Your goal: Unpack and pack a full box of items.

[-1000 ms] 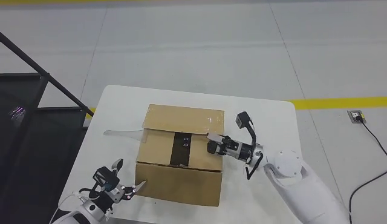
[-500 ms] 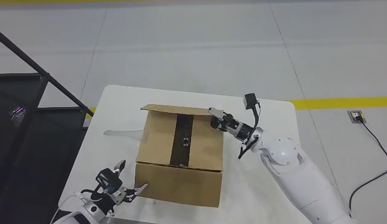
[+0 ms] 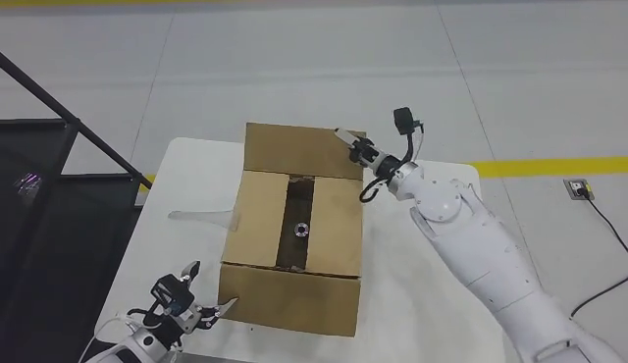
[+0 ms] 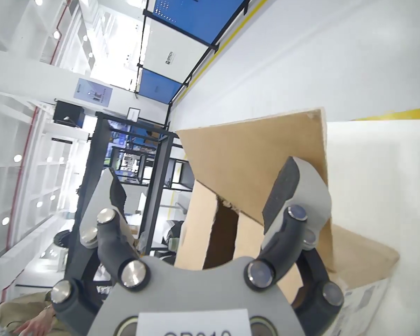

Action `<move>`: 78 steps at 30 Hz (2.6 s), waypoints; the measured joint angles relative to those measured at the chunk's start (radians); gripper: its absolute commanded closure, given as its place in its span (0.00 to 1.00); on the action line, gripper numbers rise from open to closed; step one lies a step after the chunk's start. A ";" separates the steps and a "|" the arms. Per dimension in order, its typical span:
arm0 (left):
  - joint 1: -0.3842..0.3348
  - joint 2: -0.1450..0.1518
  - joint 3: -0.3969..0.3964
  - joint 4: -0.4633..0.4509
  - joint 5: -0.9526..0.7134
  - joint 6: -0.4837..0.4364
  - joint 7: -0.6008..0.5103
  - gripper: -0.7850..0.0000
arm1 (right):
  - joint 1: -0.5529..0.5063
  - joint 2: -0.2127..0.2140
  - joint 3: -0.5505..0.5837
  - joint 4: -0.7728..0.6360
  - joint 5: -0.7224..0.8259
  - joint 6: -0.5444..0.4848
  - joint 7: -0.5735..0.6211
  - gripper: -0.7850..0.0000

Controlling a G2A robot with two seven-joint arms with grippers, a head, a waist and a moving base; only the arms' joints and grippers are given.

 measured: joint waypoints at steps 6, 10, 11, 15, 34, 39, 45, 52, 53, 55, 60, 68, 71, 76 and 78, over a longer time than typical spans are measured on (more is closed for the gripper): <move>0.009 0.003 -0.005 0.004 -0.005 0.001 0.008 0.00 | 0.045 -0.058 -0.090 0.117 -0.081 0.028 -0.077 0.00; 0.012 0.005 -0.003 0.011 -0.004 -0.001 0.008 0.00 | 0.065 -0.093 -0.127 0.182 -0.110 0.043 -0.103 0.00; 0.012 0.005 -0.002 0.013 -0.003 -0.002 0.008 0.00 | 0.069 -0.099 -0.130 0.194 -0.115 0.044 -0.108 0.00; 0.017 0.006 0.008 0.008 -0.001 -0.002 0.015 0.00 | 0.075 -0.114 -0.118 0.225 -0.112 0.004 -0.141 0.00; 0.083 -0.004 -0.079 -0.054 -0.227 0.140 0.152 0.00 | -0.133 -0.049 -0.017 -0.249 -0.047 0.098 0.391 0.00; 0.086 -0.004 -0.085 -0.048 -0.239 0.129 0.154 0.00 | -0.122 -0.073 -0.060 -0.206 -0.049 0.146 0.375 0.00; 0.091 -0.004 -0.087 -0.048 -0.236 0.109 0.159 0.00 | -0.080 -0.120 -0.109 -0.089 0.003 0.125 0.344 0.00; 0.092 -0.003 -0.077 -0.044 -0.229 0.079 0.153 0.00 | -0.038 -0.183 -0.157 0.058 0.073 0.045 0.321 0.00; 0.092 -0.003 -0.075 -0.044 -0.225 0.077 0.151 0.00 | -0.034 -0.190 -0.159 0.075 0.088 0.025 0.324 0.00; 0.090 -0.003 -0.068 -0.042 -0.215 0.075 0.150 0.00 | -0.026 -0.206 -0.158 0.112 0.131 -0.021 0.338 0.00; 0.080 -0.002 -0.053 -0.045 -0.195 0.063 0.140 0.00 | -0.002 -0.230 -0.138 0.165 0.208 -0.101 0.363 0.00; 0.032 -0.005 -0.013 -0.066 -0.174 0.108 0.070 0.00 | 0.001 -0.246 -0.113 0.101 0.228 -0.141 0.374 0.00; 0.000 -0.008 0.013 -0.058 -0.197 0.119 0.028 0.00 | -0.002 -0.248 -0.104 0.061 0.216 -0.137 0.379 0.00; -0.068 -0.012 0.045 -0.035 -0.269 0.123 -0.042 0.00 | -0.002 -0.255 -0.102 0.018 0.188 -0.104 0.365 0.00; -0.088 -0.014 0.056 -0.029 -0.290 0.136 -0.058 0.00 | 0.000 -0.260 -0.103 0.010 0.186 -0.097 0.363 0.00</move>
